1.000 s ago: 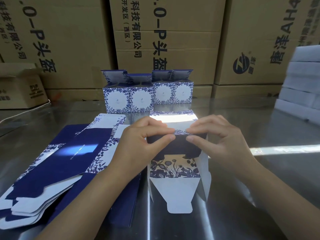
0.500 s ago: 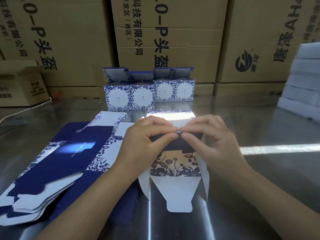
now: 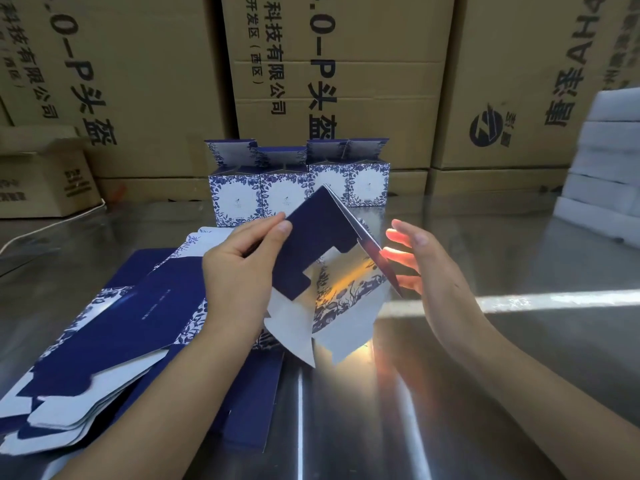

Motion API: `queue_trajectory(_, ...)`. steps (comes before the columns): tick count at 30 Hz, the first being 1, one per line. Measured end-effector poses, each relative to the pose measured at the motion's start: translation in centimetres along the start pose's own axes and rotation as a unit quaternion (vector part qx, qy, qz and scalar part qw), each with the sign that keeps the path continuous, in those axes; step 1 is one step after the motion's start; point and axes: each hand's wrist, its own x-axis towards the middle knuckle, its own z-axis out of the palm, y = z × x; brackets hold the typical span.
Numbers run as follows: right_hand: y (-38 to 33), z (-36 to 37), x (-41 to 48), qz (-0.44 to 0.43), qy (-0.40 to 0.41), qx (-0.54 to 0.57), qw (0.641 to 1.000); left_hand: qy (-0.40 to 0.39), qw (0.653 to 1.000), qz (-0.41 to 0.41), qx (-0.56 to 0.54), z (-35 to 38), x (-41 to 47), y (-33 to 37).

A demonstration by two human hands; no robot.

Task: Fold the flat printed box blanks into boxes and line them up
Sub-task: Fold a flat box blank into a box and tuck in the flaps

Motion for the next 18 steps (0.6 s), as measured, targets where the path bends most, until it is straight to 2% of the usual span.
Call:
queue_trajectory(6,-0.1,-0.5,0.2,0.007,0.037,0.057,0.998,0.014,0.996,-0.066,-0.059,0.3,-0.1,-0.1)
queue_trajectory(10,0.1,-0.5,0.4,0.029,0.034,0.067,0.997,0.039,0.978,-0.164,-0.120,0.3,-0.1,-0.6)
queue_trajectory(18,0.0,-0.6,0.3,0.028,0.003,0.013,1.000,-0.009,0.979,-0.197,-0.046,0.6,-0.6,-2.0)
